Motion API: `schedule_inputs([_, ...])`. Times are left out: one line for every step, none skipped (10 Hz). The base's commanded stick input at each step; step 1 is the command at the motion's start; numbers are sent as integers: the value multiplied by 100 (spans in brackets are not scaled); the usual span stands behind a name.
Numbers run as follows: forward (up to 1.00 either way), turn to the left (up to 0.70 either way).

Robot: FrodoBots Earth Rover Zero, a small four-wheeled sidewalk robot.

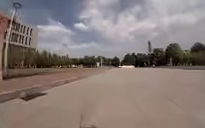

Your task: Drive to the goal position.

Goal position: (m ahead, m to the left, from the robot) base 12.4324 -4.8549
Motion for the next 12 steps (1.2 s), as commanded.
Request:
schedule_inputs([100, 2])
schedule_inputs([100, 2])
schedule_inputs([100, 2])
schedule_inputs([100, 2])
schedule_inputs([100, 2])
schedule_inputs([100, 2])
schedule_inputs([100, 2])
schedule_inputs([100, -3])
schedule_inputs([100, -20])
schedule_inputs([100, -36])
schedule_inputs([100, -37])
schedule_inputs([100, -12])
